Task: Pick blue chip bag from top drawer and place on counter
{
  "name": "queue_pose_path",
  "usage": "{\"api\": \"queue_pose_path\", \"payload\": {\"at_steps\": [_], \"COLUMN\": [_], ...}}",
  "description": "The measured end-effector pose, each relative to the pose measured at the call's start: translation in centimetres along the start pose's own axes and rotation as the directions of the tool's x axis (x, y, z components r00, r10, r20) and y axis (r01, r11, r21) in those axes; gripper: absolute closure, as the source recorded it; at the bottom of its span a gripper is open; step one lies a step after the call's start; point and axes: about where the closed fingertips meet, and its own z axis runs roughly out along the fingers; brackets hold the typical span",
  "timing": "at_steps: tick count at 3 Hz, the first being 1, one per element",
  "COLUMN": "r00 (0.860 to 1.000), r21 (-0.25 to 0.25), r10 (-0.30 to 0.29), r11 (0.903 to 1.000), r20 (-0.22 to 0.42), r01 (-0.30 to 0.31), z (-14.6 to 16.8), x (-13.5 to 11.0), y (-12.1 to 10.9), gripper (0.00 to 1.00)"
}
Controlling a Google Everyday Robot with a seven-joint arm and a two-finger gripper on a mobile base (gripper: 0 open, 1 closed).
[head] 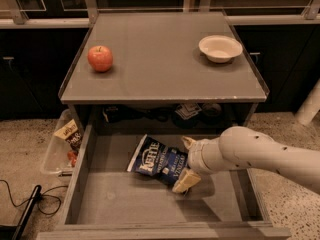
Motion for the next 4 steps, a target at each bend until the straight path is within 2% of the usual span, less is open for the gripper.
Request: {"api": "queue_pose_path", "payload": {"at_steps": [3,4], "r00": [1.0,1.0], "r21": [0.0,0.0], "r10": [0.0,0.0], "r11": [1.0,1.0], "r20": [0.0,0.0], "r01": [0.0,0.0], "z": [0.0,0.0], "x": [0.0,0.0], "y": [0.0,0.0], "gripper": [0.83,1.0]}}
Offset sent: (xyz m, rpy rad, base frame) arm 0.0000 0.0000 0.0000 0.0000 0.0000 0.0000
